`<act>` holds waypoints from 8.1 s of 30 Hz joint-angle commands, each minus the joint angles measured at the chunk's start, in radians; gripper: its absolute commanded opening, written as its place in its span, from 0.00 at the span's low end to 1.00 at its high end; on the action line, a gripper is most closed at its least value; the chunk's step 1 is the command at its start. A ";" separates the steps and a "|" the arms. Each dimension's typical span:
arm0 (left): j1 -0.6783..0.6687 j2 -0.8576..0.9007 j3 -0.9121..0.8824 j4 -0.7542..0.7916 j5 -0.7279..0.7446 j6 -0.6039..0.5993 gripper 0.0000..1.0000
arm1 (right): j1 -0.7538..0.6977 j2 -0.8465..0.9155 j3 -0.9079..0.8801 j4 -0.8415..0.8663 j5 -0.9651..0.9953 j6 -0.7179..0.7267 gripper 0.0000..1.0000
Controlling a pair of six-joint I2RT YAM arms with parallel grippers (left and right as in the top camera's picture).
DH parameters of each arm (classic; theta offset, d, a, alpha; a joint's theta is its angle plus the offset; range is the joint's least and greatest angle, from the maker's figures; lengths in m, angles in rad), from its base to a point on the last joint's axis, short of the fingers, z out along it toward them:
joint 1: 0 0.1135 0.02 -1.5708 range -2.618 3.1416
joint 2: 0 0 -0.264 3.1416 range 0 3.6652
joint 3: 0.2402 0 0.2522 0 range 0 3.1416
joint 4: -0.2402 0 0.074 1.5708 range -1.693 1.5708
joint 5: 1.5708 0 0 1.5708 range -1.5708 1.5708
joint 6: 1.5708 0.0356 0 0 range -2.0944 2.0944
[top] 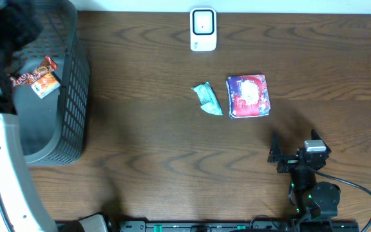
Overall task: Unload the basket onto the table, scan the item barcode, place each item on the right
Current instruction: 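Reach the left gripper into the basket and grasp the orange packet, then carry the orange packet out and place it beside the green packet, then reach the left gripper into the basket and grasp the brown-red wrapper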
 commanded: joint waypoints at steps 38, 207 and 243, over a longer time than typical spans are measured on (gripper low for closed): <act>0.061 0.720 -0.095 0.086 -0.290 0.809 0.52 | -0.001 -0.006 -0.001 -0.004 0.001 -0.014 0.99; 0.077 0.052 -0.219 0.061 -0.235 0.583 0.82 | -0.001 -0.005 -0.001 -0.004 0.001 -0.014 0.99; 0.190 0.684 -0.219 0.515 -0.279 1.109 0.72 | -0.001 -0.005 -0.001 -0.004 0.001 -0.014 0.99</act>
